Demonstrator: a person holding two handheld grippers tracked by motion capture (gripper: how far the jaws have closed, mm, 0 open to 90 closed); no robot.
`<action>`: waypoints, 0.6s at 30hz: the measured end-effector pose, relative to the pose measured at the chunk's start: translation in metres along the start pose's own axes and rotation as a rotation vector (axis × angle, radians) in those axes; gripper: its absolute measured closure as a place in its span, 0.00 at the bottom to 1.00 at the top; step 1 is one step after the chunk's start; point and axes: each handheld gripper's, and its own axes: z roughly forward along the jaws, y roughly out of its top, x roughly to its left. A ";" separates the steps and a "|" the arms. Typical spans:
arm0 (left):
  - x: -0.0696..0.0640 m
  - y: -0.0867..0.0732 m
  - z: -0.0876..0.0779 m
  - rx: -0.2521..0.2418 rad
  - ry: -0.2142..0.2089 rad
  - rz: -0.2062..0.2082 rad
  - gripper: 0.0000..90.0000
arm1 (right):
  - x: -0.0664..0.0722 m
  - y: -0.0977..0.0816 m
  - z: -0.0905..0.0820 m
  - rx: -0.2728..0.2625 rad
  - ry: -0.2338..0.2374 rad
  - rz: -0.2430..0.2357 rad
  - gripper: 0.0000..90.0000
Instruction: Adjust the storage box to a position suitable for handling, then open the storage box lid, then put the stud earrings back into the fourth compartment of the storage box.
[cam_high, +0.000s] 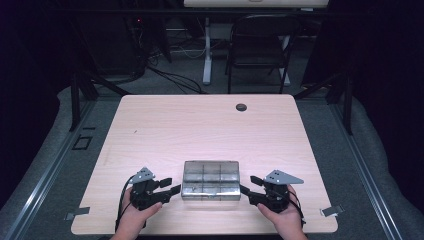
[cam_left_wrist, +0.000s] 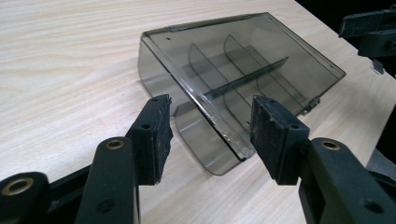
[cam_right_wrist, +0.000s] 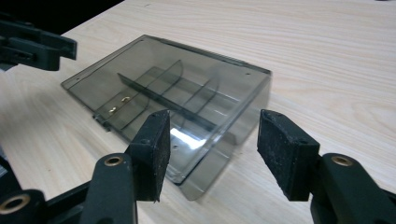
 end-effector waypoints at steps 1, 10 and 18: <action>0.000 0.001 0.000 -0.004 0.004 -0.003 0.54 | -0.002 0.000 -0.001 -0.001 -0.004 0.009 0.49; 0.010 0.013 -0.003 -0.019 0.043 -0.005 0.54 | -0.016 0.010 -0.003 0.012 -0.038 0.044 0.48; 0.026 0.018 0.000 -0.019 0.078 -0.045 0.54 | -0.025 0.014 0.003 0.033 -0.055 0.058 0.47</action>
